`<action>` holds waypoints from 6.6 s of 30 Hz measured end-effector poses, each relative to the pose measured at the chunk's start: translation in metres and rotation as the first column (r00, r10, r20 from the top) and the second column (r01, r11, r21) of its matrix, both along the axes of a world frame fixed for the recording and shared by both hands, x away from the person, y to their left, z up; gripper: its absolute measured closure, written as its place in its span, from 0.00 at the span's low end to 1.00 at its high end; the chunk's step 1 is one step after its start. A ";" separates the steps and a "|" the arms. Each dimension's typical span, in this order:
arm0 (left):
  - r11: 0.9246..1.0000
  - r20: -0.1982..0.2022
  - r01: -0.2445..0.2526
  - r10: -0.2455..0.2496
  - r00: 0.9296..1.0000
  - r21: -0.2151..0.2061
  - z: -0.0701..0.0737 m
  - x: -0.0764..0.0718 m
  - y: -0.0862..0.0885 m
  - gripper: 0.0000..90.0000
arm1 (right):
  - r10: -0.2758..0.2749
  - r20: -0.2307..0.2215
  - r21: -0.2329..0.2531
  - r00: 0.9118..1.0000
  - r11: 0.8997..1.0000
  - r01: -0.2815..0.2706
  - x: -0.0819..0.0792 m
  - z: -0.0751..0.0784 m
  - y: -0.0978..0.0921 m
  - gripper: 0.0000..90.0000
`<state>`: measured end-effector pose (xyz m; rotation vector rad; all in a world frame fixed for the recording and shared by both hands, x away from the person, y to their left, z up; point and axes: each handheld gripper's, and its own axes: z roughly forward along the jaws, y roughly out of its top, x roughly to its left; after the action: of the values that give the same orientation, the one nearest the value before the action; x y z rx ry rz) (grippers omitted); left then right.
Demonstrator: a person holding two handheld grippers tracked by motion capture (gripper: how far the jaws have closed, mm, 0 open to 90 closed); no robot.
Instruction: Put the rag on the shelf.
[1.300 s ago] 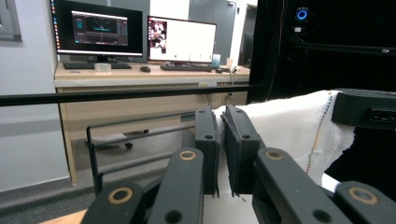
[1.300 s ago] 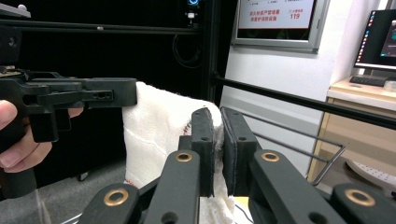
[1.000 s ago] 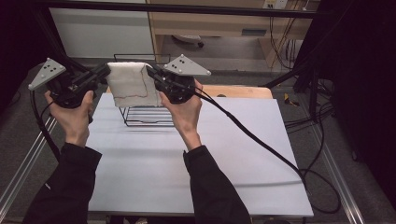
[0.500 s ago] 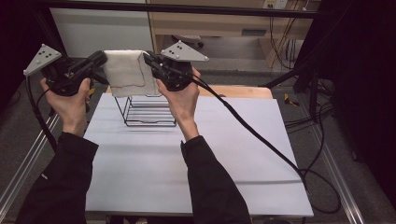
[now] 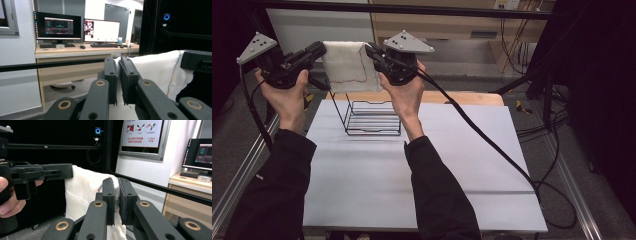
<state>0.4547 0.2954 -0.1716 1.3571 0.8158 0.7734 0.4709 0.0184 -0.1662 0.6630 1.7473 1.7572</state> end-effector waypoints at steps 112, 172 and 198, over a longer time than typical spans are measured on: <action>0.993 -0.142 0.058 -0.043 0.989 0.104 -0.055 0.021 0.009 0.92 | -0.001 -0.105 -0.153 0.994 0.988 -0.015 0.021 -0.052 0.004 0.93; 0.975 -0.284 0.124 -0.069 0.956 0.182 -0.068 0.015 0.001 1.00 | 0.046 -0.129 -0.230 0.991 0.970 -0.075 0.005 -0.087 0.003 0.88; 0.965 -0.308 0.115 -0.038 0.951 0.236 -0.095 0.019 -0.005 1.00 | 0.004 -0.246 -0.246 0.969 0.967 -0.066 0.025 -0.102 0.011 1.00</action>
<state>0.4740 0.2900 -0.2670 1.7548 0.9180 0.6309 0.4955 0.0295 -0.2683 0.7651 2.1177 1.4880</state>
